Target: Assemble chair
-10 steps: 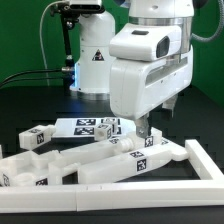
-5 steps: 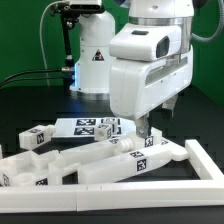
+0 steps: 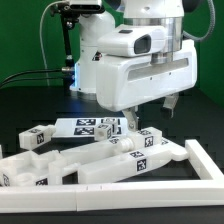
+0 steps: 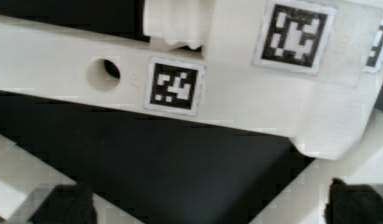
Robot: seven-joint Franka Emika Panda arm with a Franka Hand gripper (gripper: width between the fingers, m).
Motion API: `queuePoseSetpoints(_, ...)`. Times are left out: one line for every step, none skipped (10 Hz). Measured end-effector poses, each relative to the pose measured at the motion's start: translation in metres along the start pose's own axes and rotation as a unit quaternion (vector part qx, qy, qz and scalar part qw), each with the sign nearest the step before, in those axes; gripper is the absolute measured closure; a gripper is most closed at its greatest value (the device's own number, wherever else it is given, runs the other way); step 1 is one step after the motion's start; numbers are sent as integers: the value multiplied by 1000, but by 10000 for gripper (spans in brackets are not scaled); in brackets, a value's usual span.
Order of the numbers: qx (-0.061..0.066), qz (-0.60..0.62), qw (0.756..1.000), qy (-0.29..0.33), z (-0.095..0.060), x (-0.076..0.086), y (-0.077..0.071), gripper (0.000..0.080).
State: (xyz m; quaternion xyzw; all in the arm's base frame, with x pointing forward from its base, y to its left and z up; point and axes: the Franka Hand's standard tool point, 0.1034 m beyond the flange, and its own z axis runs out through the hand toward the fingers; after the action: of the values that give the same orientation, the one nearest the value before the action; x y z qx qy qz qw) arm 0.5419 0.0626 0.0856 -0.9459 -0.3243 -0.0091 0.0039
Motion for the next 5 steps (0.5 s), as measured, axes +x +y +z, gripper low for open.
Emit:
queuePoseSetpoints(0,2,1000,0,0,0,0,150)
queuePoseSetpoints(1,21,1000,-1,1,-1,0,150)
queuePoseSetpoints(2,126,992,5,3,-7,-2,150)
queuePoseSetpoints(2,196,981,11,4,-13,-7,150)
queuePoseSetpoints(10,298,954,20,9,-21,-15,150)
